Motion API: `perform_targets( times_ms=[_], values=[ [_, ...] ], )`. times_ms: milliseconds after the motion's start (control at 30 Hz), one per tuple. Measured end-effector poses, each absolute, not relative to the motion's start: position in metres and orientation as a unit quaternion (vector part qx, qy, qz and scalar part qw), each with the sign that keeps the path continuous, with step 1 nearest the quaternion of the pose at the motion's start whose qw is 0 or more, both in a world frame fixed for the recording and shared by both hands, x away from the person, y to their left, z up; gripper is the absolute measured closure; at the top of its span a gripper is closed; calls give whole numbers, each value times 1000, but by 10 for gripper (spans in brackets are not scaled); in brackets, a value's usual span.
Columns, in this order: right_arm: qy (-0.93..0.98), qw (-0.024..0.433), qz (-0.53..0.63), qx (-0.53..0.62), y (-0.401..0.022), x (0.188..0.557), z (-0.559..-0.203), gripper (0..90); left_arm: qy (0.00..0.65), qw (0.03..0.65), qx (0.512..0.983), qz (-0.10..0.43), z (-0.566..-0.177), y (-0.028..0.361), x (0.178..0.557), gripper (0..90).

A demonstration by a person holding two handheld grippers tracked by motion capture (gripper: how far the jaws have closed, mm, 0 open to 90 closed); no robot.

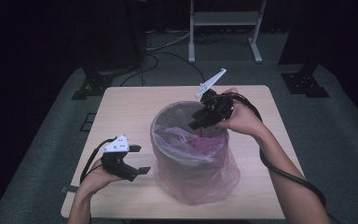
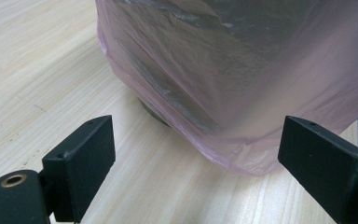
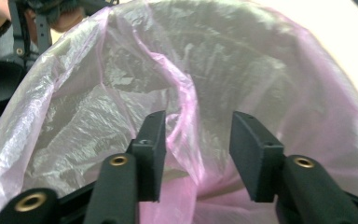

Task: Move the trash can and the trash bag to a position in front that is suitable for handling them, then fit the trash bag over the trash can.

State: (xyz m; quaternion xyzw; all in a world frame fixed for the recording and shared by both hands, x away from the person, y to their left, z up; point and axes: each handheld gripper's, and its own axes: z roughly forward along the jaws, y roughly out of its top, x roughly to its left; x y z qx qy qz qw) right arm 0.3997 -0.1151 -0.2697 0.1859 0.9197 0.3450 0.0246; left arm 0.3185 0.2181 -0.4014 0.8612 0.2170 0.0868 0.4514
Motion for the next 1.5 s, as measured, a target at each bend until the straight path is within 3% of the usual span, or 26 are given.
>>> perform_targets(
  times_ms=[633, 1500],
  values=[
    [879, 61, 403, 250, -196, 389, -261, 431, 218, 448, 863, 79, -405, 213, 320, 97],
    [843, 58, 431, 317, -267, 373, -297, 426, 222, 439, 867, 75, -411, 211, 323, 96]
  ],
)
